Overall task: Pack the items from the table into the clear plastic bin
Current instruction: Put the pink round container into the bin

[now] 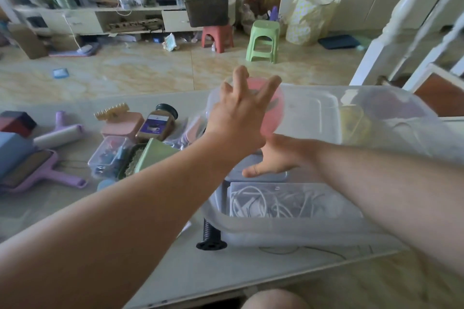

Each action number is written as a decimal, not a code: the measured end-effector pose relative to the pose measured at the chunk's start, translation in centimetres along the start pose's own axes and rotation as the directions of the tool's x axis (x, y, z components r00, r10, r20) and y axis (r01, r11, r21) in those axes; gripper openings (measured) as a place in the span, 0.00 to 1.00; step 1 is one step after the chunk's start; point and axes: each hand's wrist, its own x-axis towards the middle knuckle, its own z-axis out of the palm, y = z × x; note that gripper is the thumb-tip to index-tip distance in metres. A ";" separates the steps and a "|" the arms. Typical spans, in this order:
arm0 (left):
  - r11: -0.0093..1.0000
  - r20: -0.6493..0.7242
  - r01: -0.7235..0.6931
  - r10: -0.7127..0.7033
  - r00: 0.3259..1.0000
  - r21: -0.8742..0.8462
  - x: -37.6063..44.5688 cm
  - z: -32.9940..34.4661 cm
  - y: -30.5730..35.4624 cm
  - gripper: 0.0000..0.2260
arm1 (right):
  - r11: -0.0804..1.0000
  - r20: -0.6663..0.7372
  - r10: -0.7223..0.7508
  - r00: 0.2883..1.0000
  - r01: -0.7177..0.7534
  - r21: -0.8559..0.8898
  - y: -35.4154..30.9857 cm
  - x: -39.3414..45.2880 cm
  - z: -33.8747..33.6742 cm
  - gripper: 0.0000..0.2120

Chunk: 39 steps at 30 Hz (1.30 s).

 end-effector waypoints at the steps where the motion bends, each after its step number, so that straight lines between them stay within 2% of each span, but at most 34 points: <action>1: 1.000 -0.005 0.000 0.000 1.000 -0.015 0.0 0.1 0.0 0.48 | 0.992 0.004 0.003 1.000 -0.004 0.125 0.7 -0.1 -0.4 0.35; 4: 0.996 -0.009 -0.027 0.027 1.000 -0.086 -0.2 -0.1 0.2 0.48 | 0.912 0.001 0.072 0.997 -0.066 0.406 3.1 -1.1 -2.7 0.17; 5: 0.994 -0.006 -0.027 0.027 1.000 -0.109 -0.2 -0.2 0.2 0.49 | 0.865 0.024 0.115 0.993 -0.112 0.488 4.0 -1.8 -3.7 0.15; 7: 0.991 0.010 -0.023 0.025 1.000 -0.132 -0.2 -0.5 0.3 0.51 | 0.715 0.085 0.133 0.987 -0.155 0.681 5.3 -3.8 -5.8 0.20; 9: 0.986 0.016 -0.071 0.075 0.997 -0.154 -0.2 -0.3 0.2 0.54 | 0.475 0.106 0.014 0.994 -0.099 0.874 6.1 -5.7 -7.0 0.26; 10: 0.975 0.009 -0.134 0.137 0.990 -0.177 -0.2 -0.1 0.0 0.57 | 0.400 0.093 -0.042 0.995 -0.069 0.914 6.0 -6.6 -7.3 0.25; 11: 0.958 0.002 -0.207 0.211 0.977 -0.201 -0.2 0.2 -0.1 0.60 | 0.375 0.079 -0.044 0.996 -0.057 0.925 5.8 -7.0 -7.3 0.24; 13: 0.926 0.060 -0.291 0.314 0.947 -0.241 -0.2 0.5 0.0 0.64 | 0.420 0.044 0.072 0.996 -0.071 0.905 5.0 -7.2 -6.6 0.23; 15: 0.927 0.219 -0.265 0.326 0.920 -0.266 -0.3 0.3 0.4 0.66 | 0.447 0.062 0.163 0.985 -0.130 0.885 5.1 -7.2 -5.8 0.20; 16: 0.932 0.281 -0.253 0.324 0.903 -0.260 -0.3 0.3 0.6 0.64 | 0.450 0.092 0.180 0.979 -0.166 0.877 5.5 -7.3 -5.3 0.22; 18: 0.947 0.389 -0.261 0.315 0.866 -0.186 -0.4 0.7 0.6 0.56 | 0.419 0.163 0.227 0.960 -0.248 0.874 7.3 -7.6 -4.4 0.28; 20: 0.964 0.537 -0.255 0.254 0.804 -0.074 -0.5 1.3 0.2 0.46 | 0.330 0.225 0.300 0.927 -0.322 0.888 9.3 -7.3 -3.5 0.24; 23: 0.952 0.733 -0.294 0.142 0.665 0.082 -0.7 1.7 0.2 0.34 | 0.237 0.249 0.403 0.881 -0.363 0.901 11.4 -6.0 -2.1 0.17; 25: 0.931 0.795 -0.348 0.126 0.593 0.112 -0.7 1.7 0.6 0.31 | 0.246 0.249 0.415 0.875 -0.372 0.895 11.7 -5.1 -1.2 0.17; 28: 0.898 0.842 -0.420 0.124 0.525 0.129 -0.5 1.8 0.9 0.27 | 0.307 0.280 0.417 0.865 -0.424 0.852 11.8 -4.1 0.5 0.20; 30: 0.890 0.859 -0.434 0.108 0.500 0.141 -0.4 1.9 0.9 0.23 | 0.469 0.279 0.453 0.847 -0.492 0.733 11.6 -4.2 1.1 0.26; 32: 0.899 0.863 -0.417 0.098 0.495 0.137 -0.4 1.9 1.0 0.22 | 0.661 0.220 0.495 0.841 -0.529 0.533 11.7 -4.6 1.4 0.26; 34: 0.908 0.861 -0.397 0.093 0.499 0.132 -0.5 1.7 1.3 0.23 | 0.778 0.129 0.515 0.847 -0.525 0.345 12.1 -4.5 1.5 0.28; 36: 0.914 0.857 -0.383 0.087 0.508 0.134 -0.5 1.7 1.2 0.24 | 0.846 0.044 0.506 0.861 -0.506 0.170 12.3 -3.9 1.3 0.30; 39: 0.915 0.825 -0.377 0.098 0.557 0.145 -0.6 1.7 1.0 0.21 | 0.889 -0.027 0.451 0.892 -0.446 0.100 12.3 -3.3 1.1 0.23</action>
